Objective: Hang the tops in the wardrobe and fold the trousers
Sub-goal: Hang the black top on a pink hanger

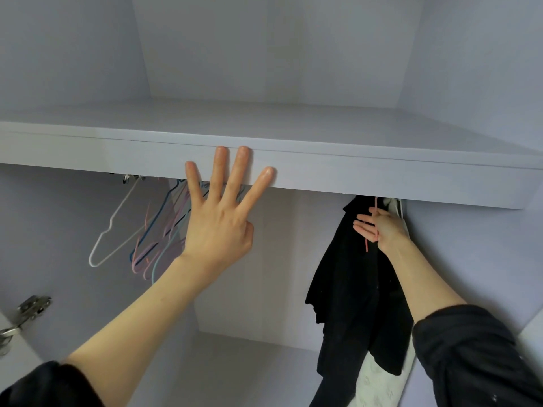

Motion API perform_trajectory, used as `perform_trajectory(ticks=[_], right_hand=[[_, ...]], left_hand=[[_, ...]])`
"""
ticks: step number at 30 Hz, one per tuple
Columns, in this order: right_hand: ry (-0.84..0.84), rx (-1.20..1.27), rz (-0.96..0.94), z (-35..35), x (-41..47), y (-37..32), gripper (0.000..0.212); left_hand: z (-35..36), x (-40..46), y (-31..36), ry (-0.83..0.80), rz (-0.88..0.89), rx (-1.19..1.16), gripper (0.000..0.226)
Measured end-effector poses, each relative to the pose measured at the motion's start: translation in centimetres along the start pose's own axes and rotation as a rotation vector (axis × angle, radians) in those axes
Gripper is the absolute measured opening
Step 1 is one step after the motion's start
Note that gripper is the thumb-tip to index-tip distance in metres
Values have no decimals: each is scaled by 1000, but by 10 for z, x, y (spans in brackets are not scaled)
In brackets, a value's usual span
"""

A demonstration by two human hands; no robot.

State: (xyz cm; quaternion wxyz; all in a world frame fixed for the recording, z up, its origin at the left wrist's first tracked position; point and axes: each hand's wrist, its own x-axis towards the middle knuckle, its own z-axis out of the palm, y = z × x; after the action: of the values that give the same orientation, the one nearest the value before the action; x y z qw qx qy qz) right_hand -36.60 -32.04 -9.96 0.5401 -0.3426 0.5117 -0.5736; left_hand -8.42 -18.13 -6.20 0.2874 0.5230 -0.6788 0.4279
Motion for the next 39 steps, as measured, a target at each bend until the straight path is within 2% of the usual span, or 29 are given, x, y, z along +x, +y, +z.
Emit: perform_trajectory(ticks=[3,7,11,16,18,22,25,29,32,39], right_hand=[[124,-128,-1,0,1,-3,35],[350,-612,-183,-1,-18,1,40],[234,-836,-315,-5,-61,22,36],[214,-1053,-524,-3,-119,52,45],[173,-1090,-541,6,-150,63,44],[-32,-1058,-517,48,-224,81,37],[-263,-991,-572,93,-292,103,32],[-584,-890,-573,141,-397,145,26],[-894,-868,-551,170,-489,194,24],[-1454,-804,-538,235,-695,271,22]], left_hand=[[-2,0,1,-24,-8,7,95],[-9,-1,1,-84,6,12,101],[-30,-5,3,-164,0,-18,100],[-54,-53,6,-313,-89,-188,79],[-67,-85,3,-398,-151,-262,71],[-122,-153,-10,-553,-397,-411,55],[-176,-210,-28,-613,-640,-400,49],[-263,-286,-49,-587,-847,-357,44],[-342,-360,-64,-541,-988,-275,41],[-534,-511,-74,-390,-1413,19,35]])
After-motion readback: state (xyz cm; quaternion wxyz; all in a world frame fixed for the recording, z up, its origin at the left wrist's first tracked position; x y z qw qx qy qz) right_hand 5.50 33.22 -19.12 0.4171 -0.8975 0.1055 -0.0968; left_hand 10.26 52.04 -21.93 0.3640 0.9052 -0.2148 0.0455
